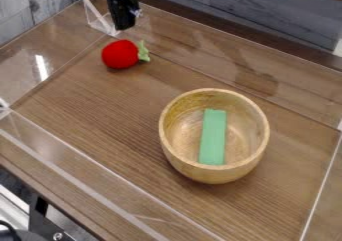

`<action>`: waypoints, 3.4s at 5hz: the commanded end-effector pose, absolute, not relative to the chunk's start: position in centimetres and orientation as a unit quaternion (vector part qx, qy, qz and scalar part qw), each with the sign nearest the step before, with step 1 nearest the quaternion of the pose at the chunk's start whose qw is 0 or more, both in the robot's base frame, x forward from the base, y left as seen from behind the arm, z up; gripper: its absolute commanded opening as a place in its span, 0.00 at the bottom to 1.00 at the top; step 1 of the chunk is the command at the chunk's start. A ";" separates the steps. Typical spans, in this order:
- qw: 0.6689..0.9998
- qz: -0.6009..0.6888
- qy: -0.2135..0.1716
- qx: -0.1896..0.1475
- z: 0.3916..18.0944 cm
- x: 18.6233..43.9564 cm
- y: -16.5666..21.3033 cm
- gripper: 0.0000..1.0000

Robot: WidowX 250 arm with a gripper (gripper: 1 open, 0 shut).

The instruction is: Move the red object to the right side of the table

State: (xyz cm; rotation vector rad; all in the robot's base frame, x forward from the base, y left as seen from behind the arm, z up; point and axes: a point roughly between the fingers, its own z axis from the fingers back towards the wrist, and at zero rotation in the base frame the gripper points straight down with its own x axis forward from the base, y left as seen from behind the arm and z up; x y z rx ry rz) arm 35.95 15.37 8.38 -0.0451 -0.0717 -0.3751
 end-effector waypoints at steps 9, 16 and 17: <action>0.959 -0.272 -0.067 -0.034 9.5 37.3 12.7 0.00; 0.955 -0.279 -0.092 -0.052 9.5 36.8 12.0 1.00; 0.959 -0.259 -0.097 -0.055 9.5 36.2 12.7 0.00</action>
